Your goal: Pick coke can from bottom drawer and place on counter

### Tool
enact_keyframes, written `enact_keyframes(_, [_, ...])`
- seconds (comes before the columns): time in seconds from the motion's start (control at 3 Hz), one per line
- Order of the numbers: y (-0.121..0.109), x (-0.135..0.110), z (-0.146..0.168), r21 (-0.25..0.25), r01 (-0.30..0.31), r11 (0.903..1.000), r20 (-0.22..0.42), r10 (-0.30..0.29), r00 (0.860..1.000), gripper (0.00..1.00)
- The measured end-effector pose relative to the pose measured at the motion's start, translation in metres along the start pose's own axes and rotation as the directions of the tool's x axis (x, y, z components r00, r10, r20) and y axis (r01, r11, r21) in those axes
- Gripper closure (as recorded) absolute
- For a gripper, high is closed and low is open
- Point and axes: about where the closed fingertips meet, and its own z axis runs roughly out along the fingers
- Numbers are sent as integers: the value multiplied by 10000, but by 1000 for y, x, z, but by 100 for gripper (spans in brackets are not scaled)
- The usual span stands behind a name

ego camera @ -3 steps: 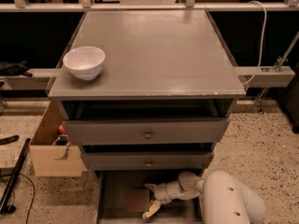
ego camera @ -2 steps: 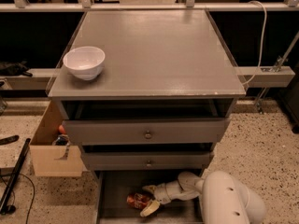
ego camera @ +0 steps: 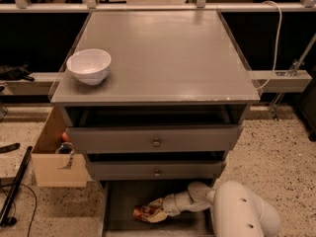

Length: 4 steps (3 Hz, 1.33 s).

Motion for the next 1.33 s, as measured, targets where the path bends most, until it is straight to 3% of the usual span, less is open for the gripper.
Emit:
enact_keyframes(0.33, [0, 0, 0, 0, 0, 10000, 0, 0, 10000, 85])
enact_keyframes(0.67, [0, 0, 0, -3, -1, 10000, 0, 1, 10000, 100])
enact_keyframes(1.0, [0, 0, 0, -6, -1, 10000, -1, 1, 10000, 100])
enact_keyframes(1.33, [8, -5, -21, 269, 164, 9995, 160, -168, 9997, 100])
